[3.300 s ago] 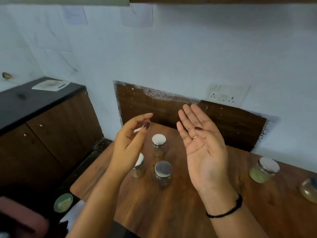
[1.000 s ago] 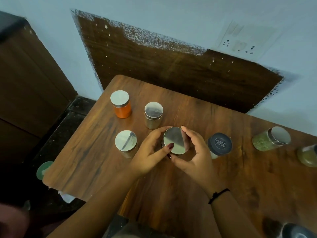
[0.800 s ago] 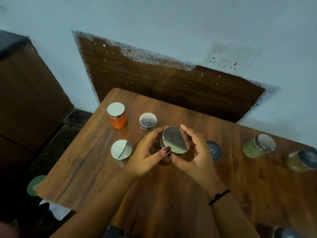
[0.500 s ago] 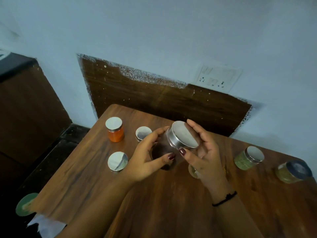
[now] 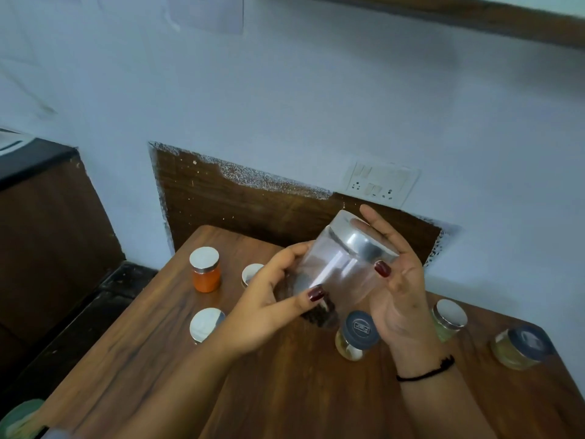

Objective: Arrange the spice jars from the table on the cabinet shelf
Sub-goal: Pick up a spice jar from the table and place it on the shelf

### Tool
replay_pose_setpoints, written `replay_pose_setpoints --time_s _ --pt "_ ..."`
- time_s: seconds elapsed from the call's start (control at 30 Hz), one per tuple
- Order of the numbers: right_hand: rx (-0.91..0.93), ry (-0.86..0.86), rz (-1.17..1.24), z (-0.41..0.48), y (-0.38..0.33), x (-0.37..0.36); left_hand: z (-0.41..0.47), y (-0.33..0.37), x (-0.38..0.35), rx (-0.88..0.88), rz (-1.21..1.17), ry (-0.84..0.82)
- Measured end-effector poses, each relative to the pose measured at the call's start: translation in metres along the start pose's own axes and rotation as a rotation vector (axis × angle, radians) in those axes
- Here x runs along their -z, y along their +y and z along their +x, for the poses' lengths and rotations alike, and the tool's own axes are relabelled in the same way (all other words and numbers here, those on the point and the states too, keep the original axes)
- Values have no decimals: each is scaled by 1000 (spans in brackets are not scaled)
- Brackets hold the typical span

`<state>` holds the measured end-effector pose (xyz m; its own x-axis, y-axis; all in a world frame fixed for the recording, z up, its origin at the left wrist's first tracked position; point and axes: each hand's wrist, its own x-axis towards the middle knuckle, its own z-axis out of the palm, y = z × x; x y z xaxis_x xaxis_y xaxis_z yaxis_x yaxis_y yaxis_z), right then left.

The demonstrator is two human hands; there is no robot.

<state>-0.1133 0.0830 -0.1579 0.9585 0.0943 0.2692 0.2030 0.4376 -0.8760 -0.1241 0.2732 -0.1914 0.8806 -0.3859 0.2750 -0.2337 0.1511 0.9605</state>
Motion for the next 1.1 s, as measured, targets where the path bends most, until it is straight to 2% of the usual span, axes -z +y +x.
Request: replay_pose_setpoints --time_s 0.27,0.37,0.47,0.57,0.67,0.87,1.0,1.1 --pt "-25 17 107 -7 -16 -12 -6 8 -18 100 -200 -60" --pt "-23 69 74 -12 -17 -16 -7 16 -26 101 -299 33" --pt "-19 108 -99 -20 -12 -23 -10 20 -31 94 -345 137" --pt "0 151 -220 -30 -7 -33 -10 24 -39 5 -237 248" --pt "8 226 -170 -37 -4 -39 -9 30 -46 -111 -33 395" --pt "-78 142 -82 -41 -5 -47 -10 23 -56 -173 391 543" --pt "-70 155 -86 -42 -9 -41 -9 21 -60 -200 448 523" --pt "-41 162 -76 -40 -14 -35 -7 25 -55 -274 454 336"
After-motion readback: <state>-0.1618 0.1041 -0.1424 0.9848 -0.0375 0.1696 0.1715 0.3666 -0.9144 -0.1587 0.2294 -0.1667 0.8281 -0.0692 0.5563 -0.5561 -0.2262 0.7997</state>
